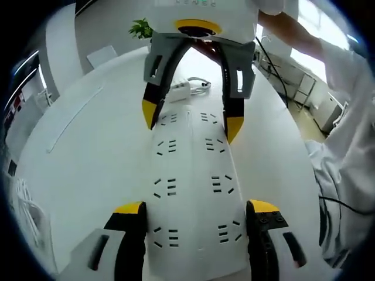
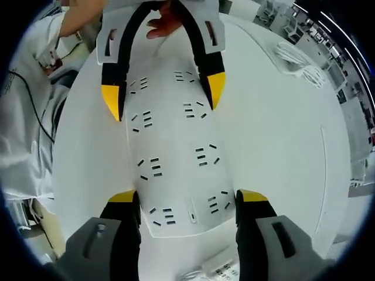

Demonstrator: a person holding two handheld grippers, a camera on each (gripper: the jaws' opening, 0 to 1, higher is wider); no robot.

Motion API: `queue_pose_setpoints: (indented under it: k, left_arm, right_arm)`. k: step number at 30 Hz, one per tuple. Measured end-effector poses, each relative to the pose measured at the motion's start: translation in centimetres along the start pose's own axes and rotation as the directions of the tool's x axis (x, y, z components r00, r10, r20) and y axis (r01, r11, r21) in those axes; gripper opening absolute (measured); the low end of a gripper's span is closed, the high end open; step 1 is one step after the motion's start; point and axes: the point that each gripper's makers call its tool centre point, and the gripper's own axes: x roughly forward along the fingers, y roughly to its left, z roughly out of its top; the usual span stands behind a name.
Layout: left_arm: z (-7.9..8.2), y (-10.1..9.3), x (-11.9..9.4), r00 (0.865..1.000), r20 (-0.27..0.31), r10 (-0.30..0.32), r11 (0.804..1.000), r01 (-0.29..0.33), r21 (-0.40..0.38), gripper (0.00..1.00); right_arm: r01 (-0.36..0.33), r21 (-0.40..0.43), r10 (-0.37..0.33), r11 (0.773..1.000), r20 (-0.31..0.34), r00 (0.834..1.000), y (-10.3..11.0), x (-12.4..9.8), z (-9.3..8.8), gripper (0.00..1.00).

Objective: Straighten the power strip on the desk, plug the charger into it

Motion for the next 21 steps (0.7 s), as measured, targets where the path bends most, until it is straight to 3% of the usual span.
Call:
queue_pose_setpoints:
  k: [21]
  left_arm:
    - [0.34, 0.25, 0.27, 0.999, -0.003, -0.054, 0.996, 0.054, 0.074, 0.70]
  right_arm:
    - [0.029, 0.094, -0.030, 0.995, 0.009, 0.999, 0.43, -0.12, -0.50, 0.65]
